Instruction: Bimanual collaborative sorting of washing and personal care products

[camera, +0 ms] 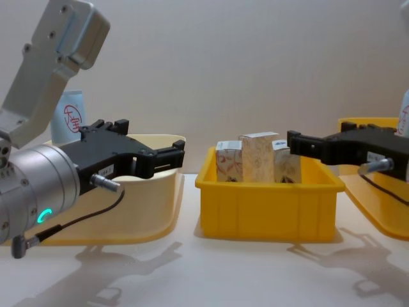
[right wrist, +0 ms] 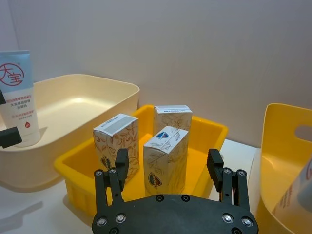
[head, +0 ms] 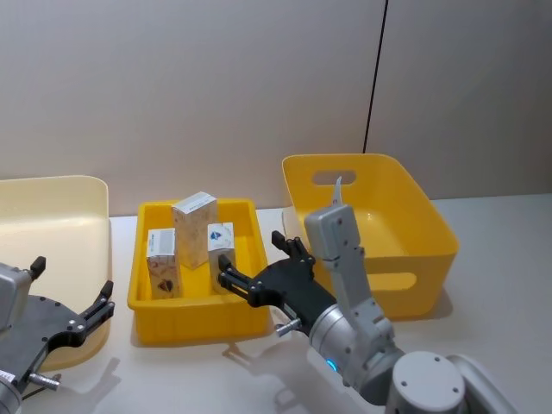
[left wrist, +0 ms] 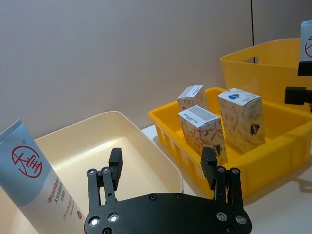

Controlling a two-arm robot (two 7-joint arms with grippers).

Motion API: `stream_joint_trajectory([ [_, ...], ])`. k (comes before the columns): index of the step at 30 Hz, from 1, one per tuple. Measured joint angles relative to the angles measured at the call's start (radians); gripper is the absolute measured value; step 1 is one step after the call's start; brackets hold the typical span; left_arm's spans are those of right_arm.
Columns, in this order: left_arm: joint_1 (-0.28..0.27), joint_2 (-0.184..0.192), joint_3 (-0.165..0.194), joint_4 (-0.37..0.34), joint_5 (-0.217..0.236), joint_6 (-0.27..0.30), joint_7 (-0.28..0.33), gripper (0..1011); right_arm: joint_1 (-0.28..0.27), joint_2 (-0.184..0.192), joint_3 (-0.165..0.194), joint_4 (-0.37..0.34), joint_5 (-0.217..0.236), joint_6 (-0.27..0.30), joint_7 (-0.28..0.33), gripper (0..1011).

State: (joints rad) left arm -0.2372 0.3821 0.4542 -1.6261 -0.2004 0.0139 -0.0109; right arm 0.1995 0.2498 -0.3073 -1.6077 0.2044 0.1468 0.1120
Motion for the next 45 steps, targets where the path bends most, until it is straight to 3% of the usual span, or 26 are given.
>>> stream_joint_trajectory([
  [22,0.000,0.000,0.000,0.000,0.000,0.000,0.000,1003,0.095,-0.082,-0.026,0.143,-0.035,0.037,-0.013,1001],
  [45,0.000,0.000,0.000,0.000,0.000,0.000,0.000,1003,0.170,-0.126,-0.025,0.265,-0.064,0.025,-0.012,1001],
])
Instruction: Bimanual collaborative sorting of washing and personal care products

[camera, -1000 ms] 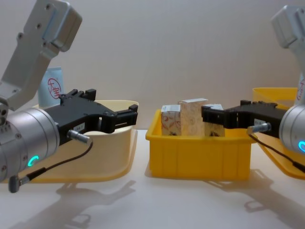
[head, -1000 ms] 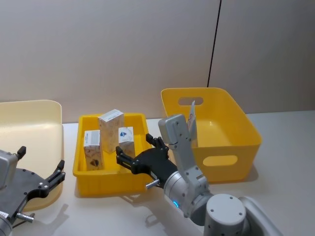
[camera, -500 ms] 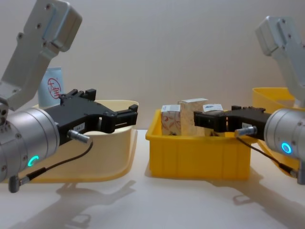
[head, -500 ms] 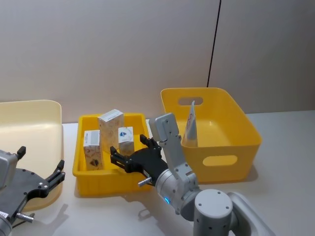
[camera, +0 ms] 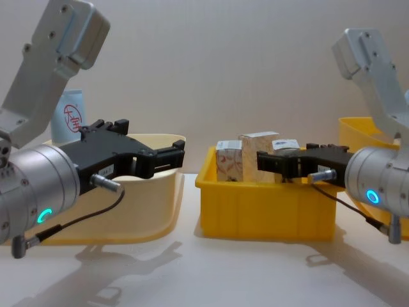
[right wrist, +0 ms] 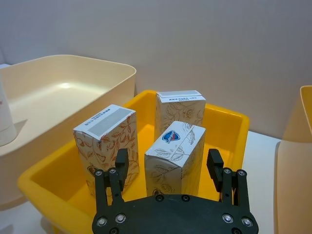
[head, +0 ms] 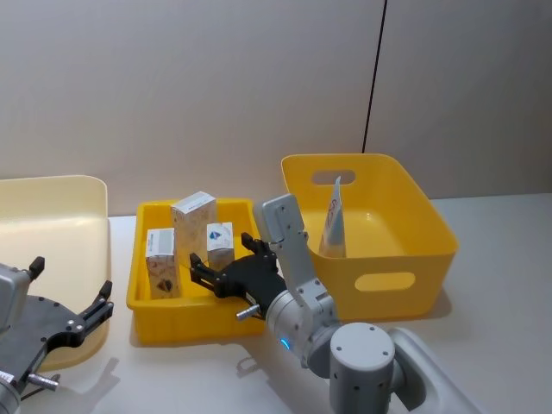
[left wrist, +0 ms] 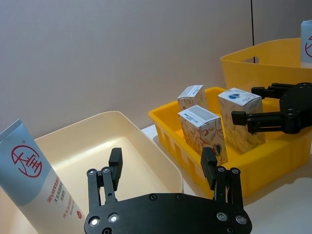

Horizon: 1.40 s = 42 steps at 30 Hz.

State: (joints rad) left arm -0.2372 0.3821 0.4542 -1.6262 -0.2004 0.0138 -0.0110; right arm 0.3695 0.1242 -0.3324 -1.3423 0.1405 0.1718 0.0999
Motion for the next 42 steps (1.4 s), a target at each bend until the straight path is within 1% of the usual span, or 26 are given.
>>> stream_joint_trajectory([
  [11,0.000,0.000,0.000,0.000,0.000,0.000,0.000,1003,0.035,-0.014,0.001,0.050,-0.018,-0.011,0.006,1001],
  [14,0.000,0.000,0.000,0.000,0.000,0.000,0.000,1003,0.041,-0.016,0.001,0.058,-0.022,-0.012,0.007,977],
  [15,0.000,0.000,0.000,0.000,0.000,0.000,0.000,1004,0.044,-0.017,0.001,0.062,-0.023,-0.012,0.007,936],
  [16,0.000,0.000,0.000,0.000,0.000,0.000,0.000,1004,0.044,-0.017,0.001,0.062,-0.023,-0.012,0.007,936],
  [17,0.000,0.000,0.000,0.000,0.000,0.000,0.000,1003,0.046,-0.018,0.001,0.065,-0.024,-0.013,0.008,908],
  [18,0.000,0.000,0.000,0.000,0.000,0.000,0.000,1003,0.047,-0.018,0.001,0.067,-0.024,-0.013,0.008,862],
  [20,0.000,0.000,0.000,0.000,0.000,0.000,0.000,1003,0.050,-0.019,0.001,0.071,-0.026,-0.014,0.009,834],
  [21,0.000,0.000,0.000,0.000,0.000,0.000,0.000,1003,0.051,-0.020,0.001,0.073,-0.027,-0.014,0.009,769],
  [22,0.000,0.000,0.000,0.000,0.000,0.000,0.000,1003,0.052,-0.020,0.001,0.074,-0.027,-0.015,0.009,769],
  [24,0.000,0.000,0.000,0.000,0.000,0.000,0.000,1003,0.053,-0.021,0.001,0.075,-0.028,-0.015,0.009,716],
  [26,0.000,0.000,0.000,0.000,0.000,0.000,0.000,1003,0.054,-0.021,0.001,0.078,-0.029,-0.016,0.009,646],
  [28,0.000,0.000,0.000,0.000,0.000,0.000,0.000,1003,0.055,-0.022,0.001,0.079,-0.029,-0.016,0.010,598],
  [29,0.000,0.000,0.000,0.000,0.000,0.000,0.000,1003,0.056,-0.022,0.001,0.080,-0.030,-0.016,0.010,541],
  [31,0.000,0.000,0.000,0.000,0.000,0.000,0.000,1003,0.057,-0.022,0.001,0.081,-0.030,-0.016,0.010,507],
  [32,0.000,0.000,0.000,0.000,0.000,0.000,0.000,1003,0.057,-0.022,0.001,0.082,-0.030,-0.016,0.010,469],
  [37,0.000,0.000,0.000,0.000,0.000,0.000,0.000,1003,0.057,-0.022,0.002,0.082,-0.031,-0.019,0.012,444],
  [40,0.000,0.000,0.000,0.000,0.000,0.000,0.000,1003,0.055,-0.022,0.004,0.080,-0.032,-0.029,0.015,444],
  [42,0.000,0.000,0.000,0.000,0.000,0.000,0.000,1003,0.053,-0.020,0.006,0.078,-0.032,-0.044,0.019,444],
])
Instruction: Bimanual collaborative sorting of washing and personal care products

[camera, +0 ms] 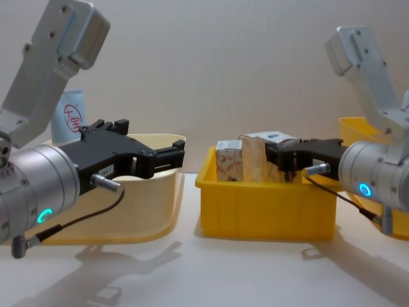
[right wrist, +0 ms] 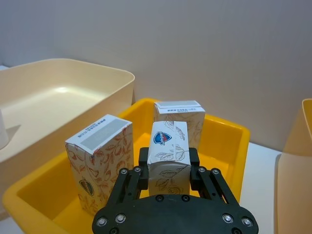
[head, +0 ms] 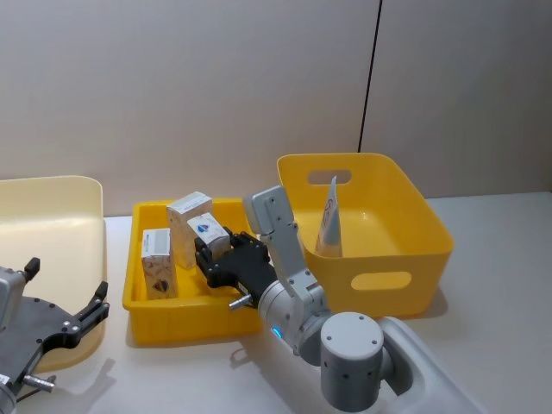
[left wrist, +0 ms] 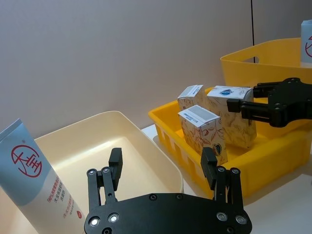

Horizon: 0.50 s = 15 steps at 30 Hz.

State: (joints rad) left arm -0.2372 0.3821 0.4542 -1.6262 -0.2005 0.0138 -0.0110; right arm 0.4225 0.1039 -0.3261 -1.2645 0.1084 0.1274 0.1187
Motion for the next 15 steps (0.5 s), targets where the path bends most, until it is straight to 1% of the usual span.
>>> stream_joint_trajectory([
  [5,0.000,0.000,0.000,0.000,0.000,0.000,0.000,1003,-0.005,0.004,0.006,-0.007,0.000,-0.039,0.009,444],
  [8,0.000,0.000,0.000,0.000,0.000,0.000,0.000,1004,-0.009,0.007,0.012,-0.016,0.001,-0.080,0.019,444],
  [14,0.000,0.000,0.000,0.000,0.000,0.000,0.000,1003,-0.016,0.012,0.024,-0.032,0.005,-0.140,0.033,444],
  [15,0.000,0.000,0.000,0.000,0.000,0.000,0.000,1003,-0.018,0.013,0.028,-0.038,0.007,-0.161,0.038,444],
])
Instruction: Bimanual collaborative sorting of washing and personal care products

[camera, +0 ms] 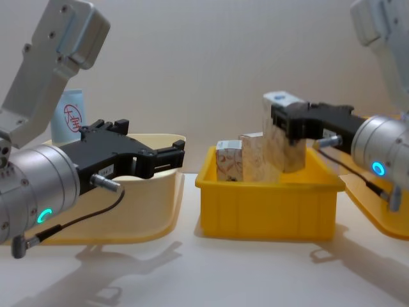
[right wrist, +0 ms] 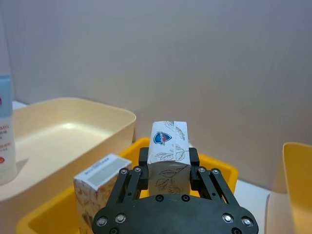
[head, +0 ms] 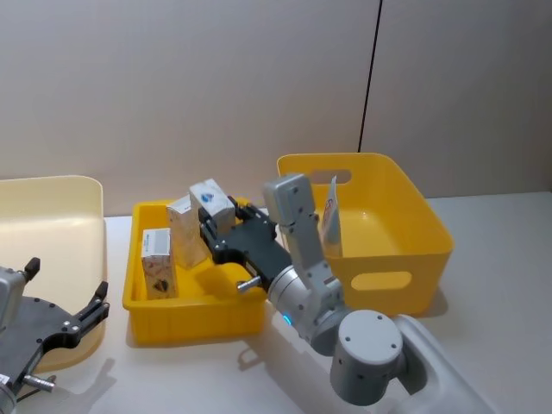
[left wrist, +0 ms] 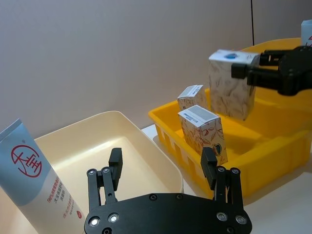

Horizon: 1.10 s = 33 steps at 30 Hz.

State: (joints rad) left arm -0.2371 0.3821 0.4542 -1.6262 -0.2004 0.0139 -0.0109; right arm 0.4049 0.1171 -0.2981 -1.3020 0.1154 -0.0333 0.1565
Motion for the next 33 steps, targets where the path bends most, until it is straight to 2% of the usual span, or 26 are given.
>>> stream_joint_trajectory([
  [9,0.000,0.000,0.000,0.000,0.000,0.000,0.000,1003,-0.009,0.007,0.027,-0.040,0.017,-0.095,0.020,444],
  [15,0.000,0.000,0.000,0.000,0.000,0.000,0.000,1003,-0.019,0.010,0.059,-0.084,0.024,-0.164,0.022,444],
  [22,0.000,0.000,0.000,0.000,0.000,0.000,0.000,1003,-0.036,0.013,0.096,-0.136,0.016,-0.208,-0.006,444],
  [33,0.000,0.000,0.000,0.000,0.000,0.000,0.000,1003,-0.079,0.020,0.155,-0.219,-0.020,-0.231,-0.068,444],
])
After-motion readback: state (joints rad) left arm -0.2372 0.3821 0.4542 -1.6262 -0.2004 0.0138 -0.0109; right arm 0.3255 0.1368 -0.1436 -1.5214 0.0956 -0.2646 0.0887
